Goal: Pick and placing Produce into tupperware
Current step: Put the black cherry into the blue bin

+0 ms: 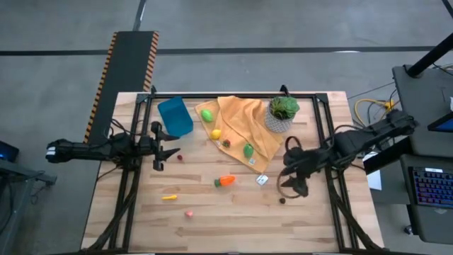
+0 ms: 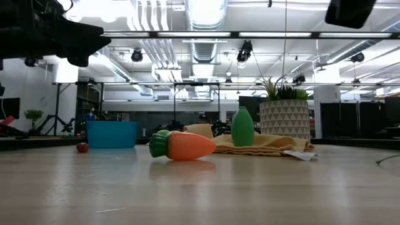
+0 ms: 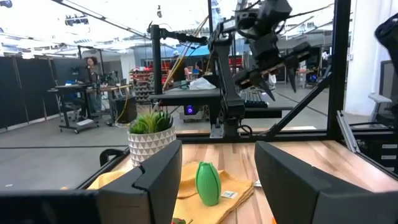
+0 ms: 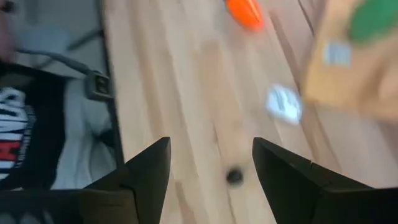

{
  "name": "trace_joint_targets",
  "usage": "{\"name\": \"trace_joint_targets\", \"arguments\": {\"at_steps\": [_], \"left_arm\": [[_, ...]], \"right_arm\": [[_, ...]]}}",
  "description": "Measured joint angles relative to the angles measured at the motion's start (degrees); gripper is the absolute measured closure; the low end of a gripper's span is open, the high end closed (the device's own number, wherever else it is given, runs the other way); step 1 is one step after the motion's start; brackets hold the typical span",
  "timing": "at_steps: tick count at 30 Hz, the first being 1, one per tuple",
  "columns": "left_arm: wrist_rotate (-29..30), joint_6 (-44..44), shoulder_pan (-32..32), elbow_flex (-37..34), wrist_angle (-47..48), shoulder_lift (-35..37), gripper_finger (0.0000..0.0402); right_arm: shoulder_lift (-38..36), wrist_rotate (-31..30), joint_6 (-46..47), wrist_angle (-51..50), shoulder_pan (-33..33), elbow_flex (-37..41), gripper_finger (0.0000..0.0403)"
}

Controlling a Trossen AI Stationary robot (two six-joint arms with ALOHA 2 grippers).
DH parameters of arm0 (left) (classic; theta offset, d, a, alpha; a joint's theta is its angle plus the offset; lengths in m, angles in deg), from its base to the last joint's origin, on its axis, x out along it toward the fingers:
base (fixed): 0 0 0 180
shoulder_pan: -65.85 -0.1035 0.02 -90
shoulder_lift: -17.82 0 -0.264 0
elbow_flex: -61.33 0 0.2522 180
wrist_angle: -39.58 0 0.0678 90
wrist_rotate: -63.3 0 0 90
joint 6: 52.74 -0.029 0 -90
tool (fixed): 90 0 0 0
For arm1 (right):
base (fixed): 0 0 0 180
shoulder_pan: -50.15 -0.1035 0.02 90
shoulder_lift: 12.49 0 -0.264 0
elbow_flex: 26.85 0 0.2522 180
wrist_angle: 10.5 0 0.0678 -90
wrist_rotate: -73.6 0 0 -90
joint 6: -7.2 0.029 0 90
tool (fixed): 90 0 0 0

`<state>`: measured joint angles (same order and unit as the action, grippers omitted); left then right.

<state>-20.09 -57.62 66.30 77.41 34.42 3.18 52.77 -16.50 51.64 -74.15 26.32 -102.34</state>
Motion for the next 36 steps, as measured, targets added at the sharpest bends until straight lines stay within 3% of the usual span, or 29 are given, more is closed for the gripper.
{"name": "trace_joint_targets", "arguments": {"at_steps": [5,8,15,25,36], "left_arm": [[0.02,0.00,0.00,0.00,0.00,0.00,0.0212],[0.04,0.00,0.00,0.00,0.00,0.00,0.0212],[0.03,0.00,0.00,-0.09,0.22,-0.24,0.0212],[-0.26,-0.02,0.00,-0.09,0.18,-2.47,0.0212],[-0.31,-0.02,0.00,-0.09,0.08,-4.71,0.0212]], "right_arm": [[8.31,-1.80,11.53,-14.09,-3.99,-7.03,0.0183],[12.35,-3.16,17.82,-17.45,-6.91,-8.44,0.0183],[20.75,-7.40,30.15,-16.79,-12.28,-8.33,0.0183],[32.50,-8.75,39.37,-16.71,-14.10,-8.26,0.0183],[35.32,-7.69,47.08,-11.78,-14.43,-7.71,0.0183]]}}
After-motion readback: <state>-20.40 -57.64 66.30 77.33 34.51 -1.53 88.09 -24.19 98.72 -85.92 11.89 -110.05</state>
